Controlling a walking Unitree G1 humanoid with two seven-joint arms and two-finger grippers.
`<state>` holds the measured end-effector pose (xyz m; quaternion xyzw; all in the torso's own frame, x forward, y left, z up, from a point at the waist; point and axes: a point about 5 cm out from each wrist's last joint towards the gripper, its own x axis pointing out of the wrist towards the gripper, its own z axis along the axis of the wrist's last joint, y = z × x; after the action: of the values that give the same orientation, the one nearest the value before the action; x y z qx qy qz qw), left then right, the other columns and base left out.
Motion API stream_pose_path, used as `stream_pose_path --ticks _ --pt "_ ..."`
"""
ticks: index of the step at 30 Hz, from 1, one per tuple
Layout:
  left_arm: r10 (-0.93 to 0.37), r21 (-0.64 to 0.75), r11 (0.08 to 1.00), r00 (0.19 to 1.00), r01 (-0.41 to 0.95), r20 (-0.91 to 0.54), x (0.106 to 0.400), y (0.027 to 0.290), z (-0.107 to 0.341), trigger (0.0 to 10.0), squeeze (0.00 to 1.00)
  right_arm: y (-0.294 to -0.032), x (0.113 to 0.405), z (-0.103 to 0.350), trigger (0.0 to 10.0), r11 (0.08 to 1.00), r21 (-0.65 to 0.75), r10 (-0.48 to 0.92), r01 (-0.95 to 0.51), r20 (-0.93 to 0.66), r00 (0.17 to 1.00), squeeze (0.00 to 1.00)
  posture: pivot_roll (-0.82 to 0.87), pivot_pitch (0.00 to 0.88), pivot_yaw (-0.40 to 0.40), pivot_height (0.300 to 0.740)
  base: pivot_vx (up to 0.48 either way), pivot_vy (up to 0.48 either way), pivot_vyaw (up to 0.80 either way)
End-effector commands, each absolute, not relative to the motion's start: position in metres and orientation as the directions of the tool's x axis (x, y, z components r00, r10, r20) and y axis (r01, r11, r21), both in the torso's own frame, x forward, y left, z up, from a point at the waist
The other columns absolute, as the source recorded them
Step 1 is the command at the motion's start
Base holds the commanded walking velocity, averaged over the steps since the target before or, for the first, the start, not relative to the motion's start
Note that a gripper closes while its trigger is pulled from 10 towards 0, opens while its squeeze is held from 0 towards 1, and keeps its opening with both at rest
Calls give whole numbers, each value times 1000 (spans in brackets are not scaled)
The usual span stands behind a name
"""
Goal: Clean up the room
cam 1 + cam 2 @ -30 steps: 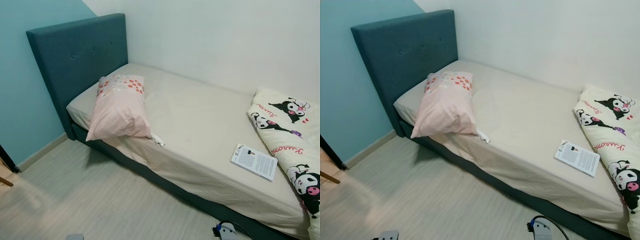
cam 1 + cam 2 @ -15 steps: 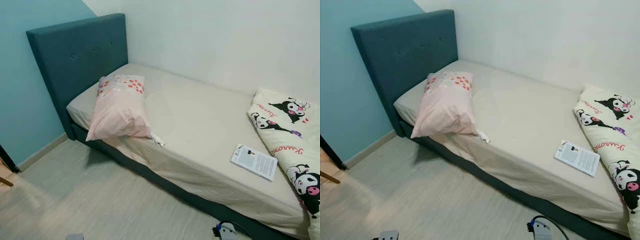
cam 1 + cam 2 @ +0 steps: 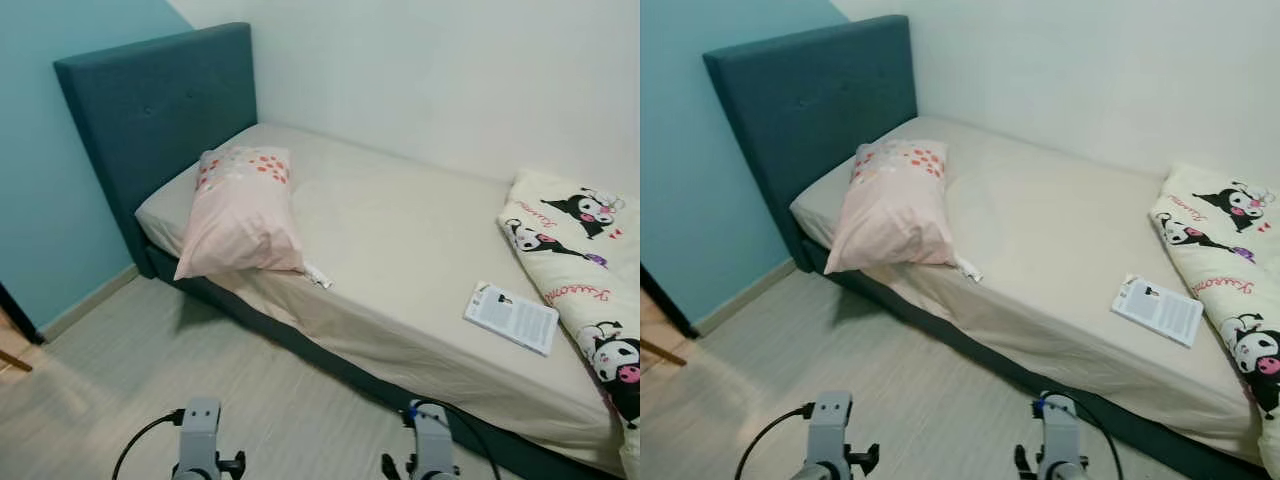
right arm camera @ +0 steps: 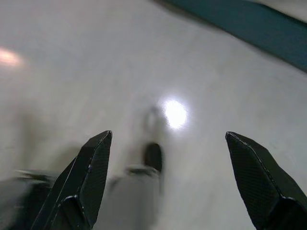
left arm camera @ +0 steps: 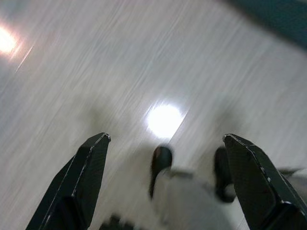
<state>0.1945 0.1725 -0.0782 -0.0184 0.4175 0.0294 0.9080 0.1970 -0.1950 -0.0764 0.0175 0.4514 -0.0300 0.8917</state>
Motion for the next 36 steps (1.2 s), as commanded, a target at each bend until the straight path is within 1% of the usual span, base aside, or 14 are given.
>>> stream_pose_path --ticks 1,6,9,12,16,18,21,23,25,27,31,33,35,36 --pt "38 -8 998 635 -69 -772 192 173 -80 10000 0 -191 198 -77 10000 998 5 -31 59 -804 594 0 5 49 -43 740 0 0 0" --pt "35 -26 996 646 -86 -763 195 174 -78 10000 0 -193 205 -72 10000 999 -39 -52 35 -778 626 0 8 48 -43 740 0 0 0" --pt "30 -45 994 655 -97 -755 196 176 -77 10000 0 -191 210 -69 10000 998 20 -20 55 -765 644 0 8 41 -45 740 0 0 0" --pt "44 -53 990 654 -128 -755 197 178 -77 10000 0 -192 211 -69 10000 998 24 -17 55 -765 644 0 9 39 -46 740 0 0 0" --pt "46 -61 990 702 -127 -711 208 182 -69 10000 0 -192 214 -67 10000 994 83 23 65 -775 631 0 14 33 -54 740 0 0 0" --pt "56 -57 990 718 -132 -694 213 184 -66 10000 0 -191 217 -65 10000 996 79 33 43 -766 642 0 15 32 -56 740 0 0 -594" --pt "56 -60 989 728 -132 -683 216 185 -64 10000 0 -190 220 -63 10000 1000 21 25 -14 -761 648 0 14 28 -55 740 0 0 -763" --pt "49 -65 990 727 -127 -685 216 185 -64 10000 0 -189 221 -63 10000 1000 22 31 -22 -761 649 0 14 22 -54 740 0 0 -738" --pt "38 -78 989 724 -126 -689 215 184 -64 10000 0 -187 222 -63 10000 999 43 47 -21 -758 650 0 14 17 -53 740 0 0 0" --pt "21 -84 990 718 -110 -695 213 184 -65 10000 0 -184 224 -61 10000 995 102 85 -14 -748 659 0 13 8 -51 740 0 0 0" --pt "6 -95 991 719 -100 -695 212 184 -66 10000 0 -184 226 -59 10000 989 146 120 -18 -729 674 0 15 0 -57 740 0 0 0" --pt "7 -88 992 721 -94 -693 212 185 -66 10000 0 -184 228 -57 10000 985 167 145 -34 -716 683 0 16 0 -59 740 480 0 0" --pt "11 -83 992 723 -94 -690 212 187 -66 10000 0 -184 232 -54 10000 984 167 167 -69 -701 693 0 18 0 -57 740 480 0 750" --pt "20 -82 991 730 -103 -683 213 189 -64 10000 0 -183 239 -49 10000 981 167 186 -97 -678 711 0 16 0 -53 740 480 0 750"
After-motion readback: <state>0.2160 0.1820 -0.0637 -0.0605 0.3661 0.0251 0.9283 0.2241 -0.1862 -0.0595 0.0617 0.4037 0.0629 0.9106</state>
